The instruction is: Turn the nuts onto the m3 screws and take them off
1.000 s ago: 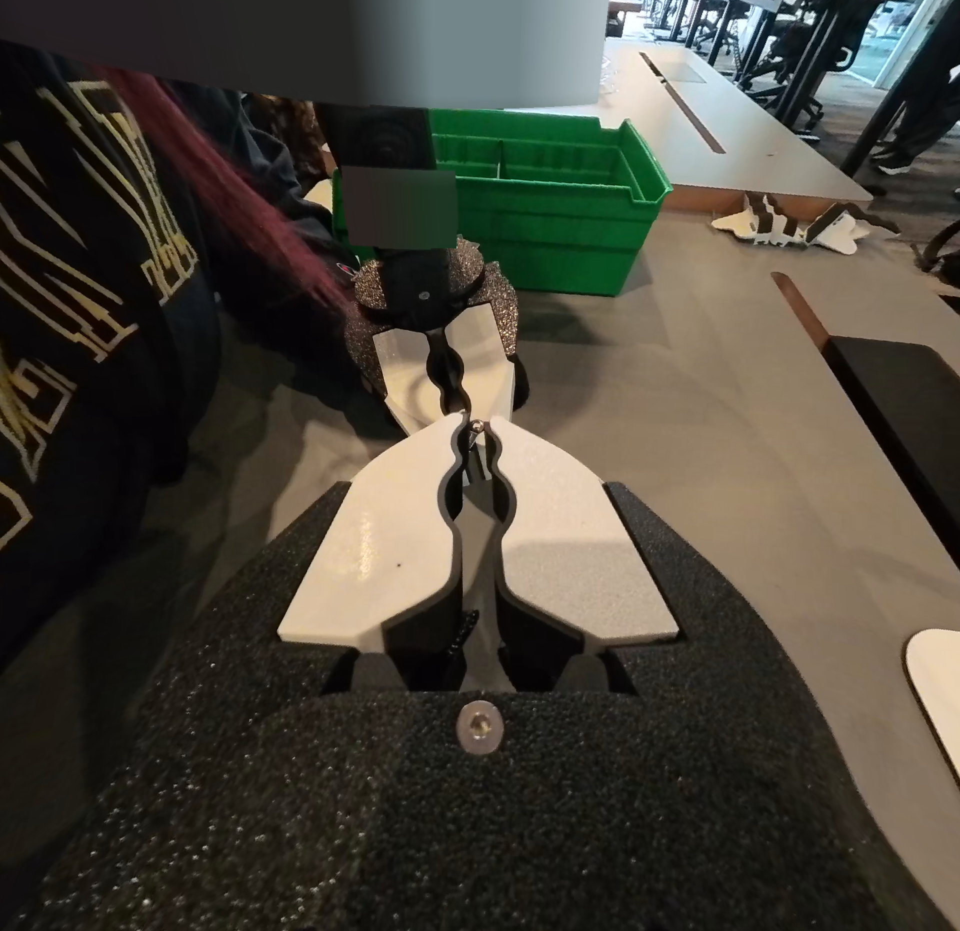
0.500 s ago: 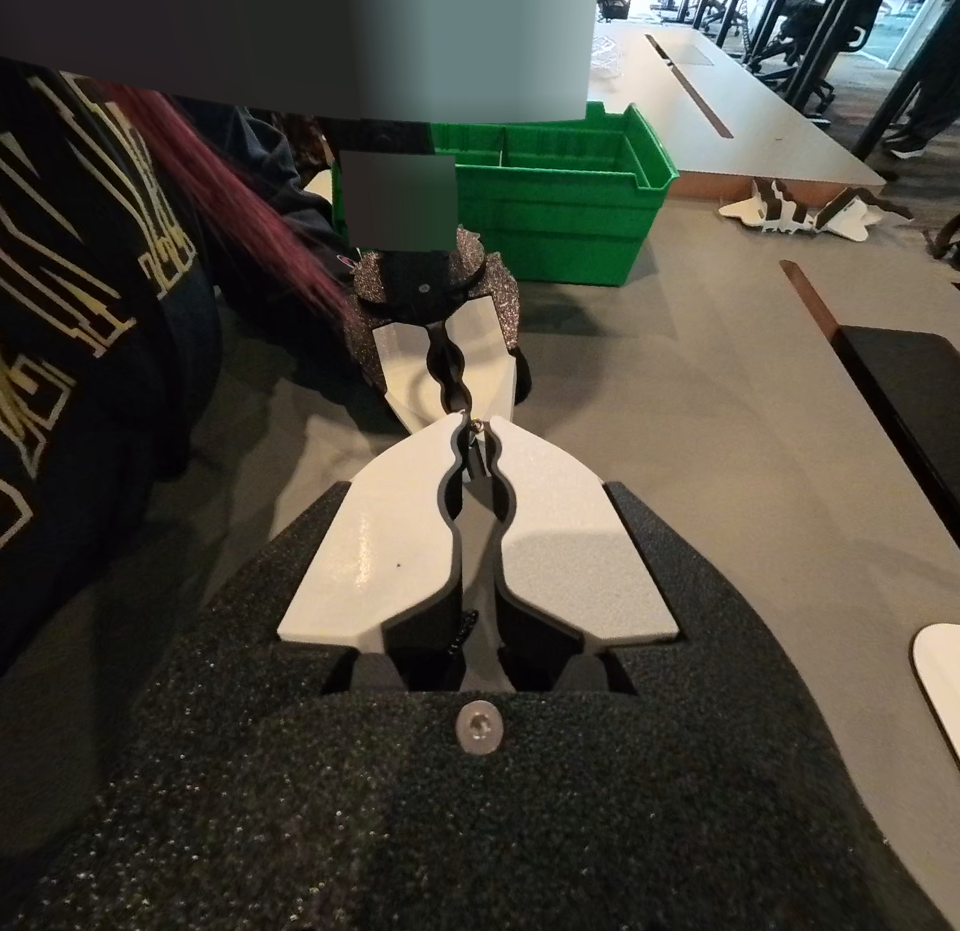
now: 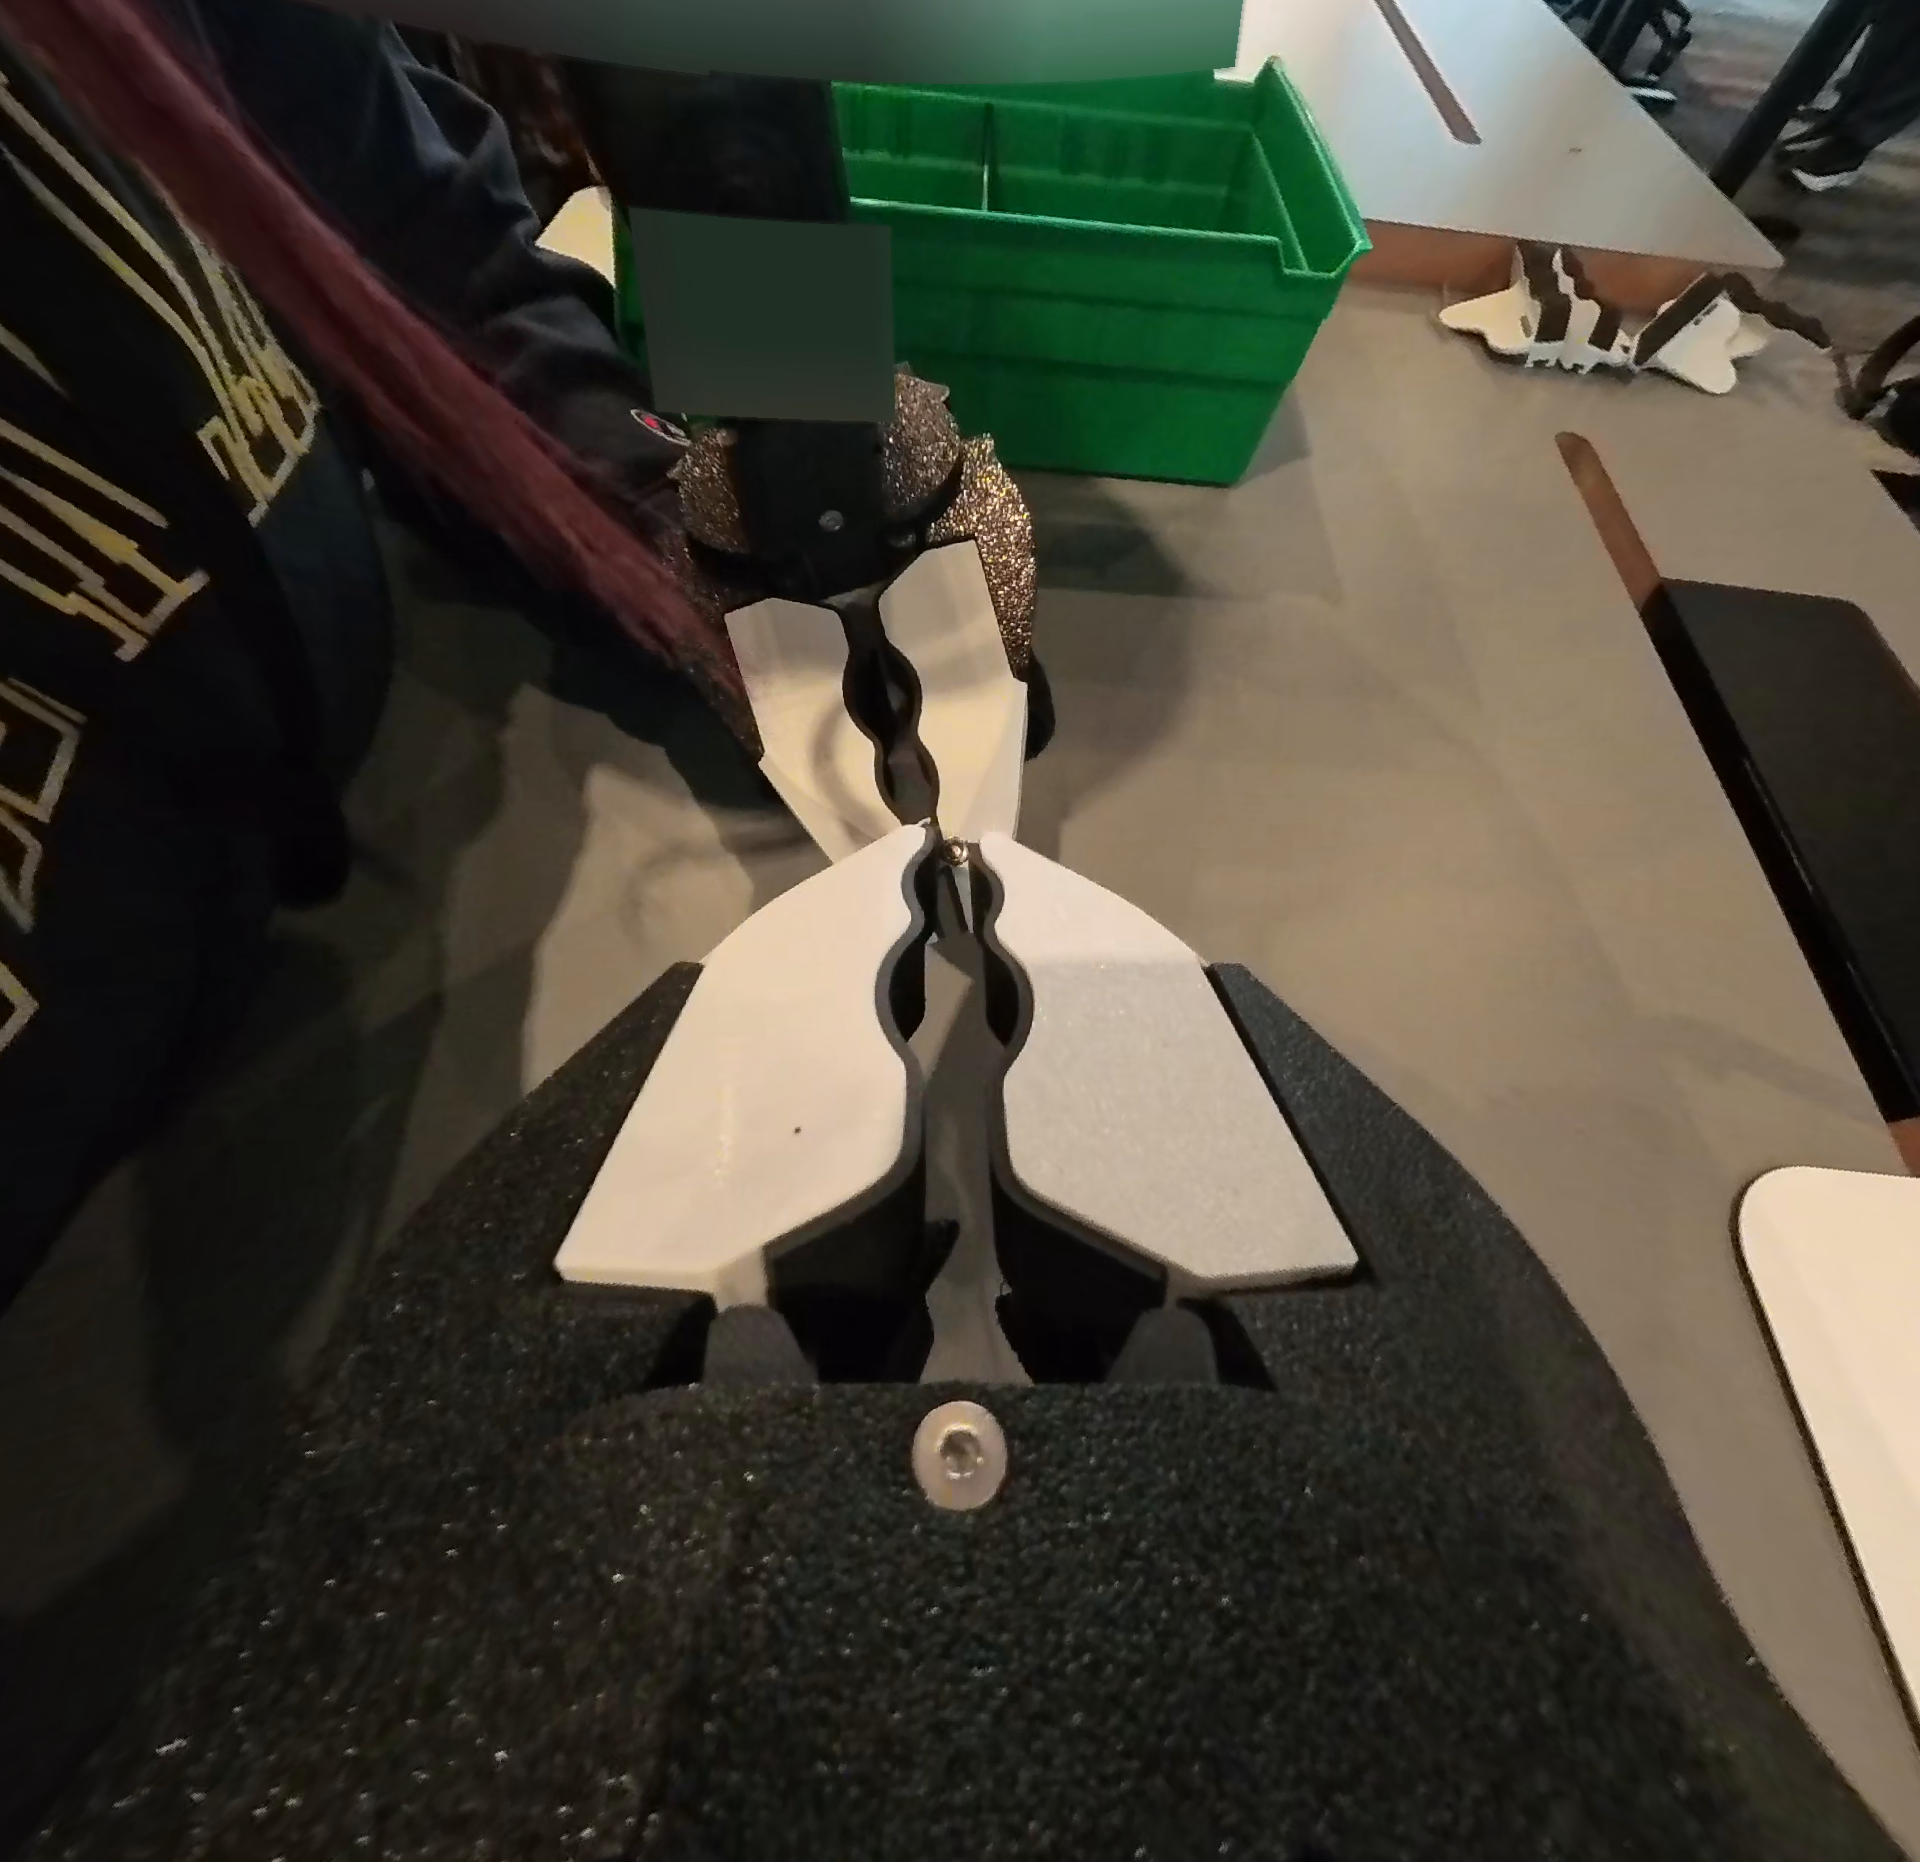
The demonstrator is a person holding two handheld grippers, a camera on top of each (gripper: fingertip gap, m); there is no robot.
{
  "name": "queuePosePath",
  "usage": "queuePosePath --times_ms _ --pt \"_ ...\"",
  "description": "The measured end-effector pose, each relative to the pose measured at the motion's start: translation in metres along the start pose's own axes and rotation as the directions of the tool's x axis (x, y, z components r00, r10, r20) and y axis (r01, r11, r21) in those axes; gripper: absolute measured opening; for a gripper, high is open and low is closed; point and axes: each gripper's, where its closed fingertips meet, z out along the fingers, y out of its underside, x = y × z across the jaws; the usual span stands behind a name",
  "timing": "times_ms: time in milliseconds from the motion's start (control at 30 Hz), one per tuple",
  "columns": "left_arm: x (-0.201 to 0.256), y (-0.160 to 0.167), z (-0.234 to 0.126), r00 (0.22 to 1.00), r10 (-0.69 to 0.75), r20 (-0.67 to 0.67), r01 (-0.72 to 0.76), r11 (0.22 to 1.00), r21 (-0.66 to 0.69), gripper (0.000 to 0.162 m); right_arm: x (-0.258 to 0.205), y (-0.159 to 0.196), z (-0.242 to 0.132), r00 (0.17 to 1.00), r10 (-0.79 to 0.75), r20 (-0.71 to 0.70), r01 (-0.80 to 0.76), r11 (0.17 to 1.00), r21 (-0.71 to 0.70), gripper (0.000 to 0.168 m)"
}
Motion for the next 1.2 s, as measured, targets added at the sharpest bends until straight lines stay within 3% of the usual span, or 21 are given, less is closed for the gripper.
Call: queuePosePath --times_ms 467,733,900,1000,1200 --pt "0.0 0.0 0.0 1.0 -0.003 0.001 0.003 1.0 0.001 0.003 -0.001 -0.002 -0.002 1.0 0.002 0.008 -0.002 1.0 0.01 0.008" --pt "-0.001 0.0 0.0 1.0 -0.007 0.002 0.007 1.0 0.001 0.003 0.009 -0.009 -0.011 0.998 0.003 -0.065 0.0 0.999 0.046 0.013" --pt "-0.001 0.0 0.0 1.0 -0.024 -0.005 0.024 1.0 0.003 0.003 0.007 -0.013 -0.013 0.983 0.129 -0.128 -0.093 0.963 0.251 0.014" --pt "-0.002 0.0 0.0 1.0 -0.029 -0.005 0.029 1.0 0.002 0.003 0.007 -0.006 -0.015 0.946 0.221 -0.237 -0.106 0.901 0.421 0.001" --pt "-0.001 0.001 0.0 1.0 -0.019 -0.007 0.019 1.0 -0.005 0.003 0.008 -0.012 -0.016 0.921 0.285 -0.267 -0.158 0.897 0.413 0.0"
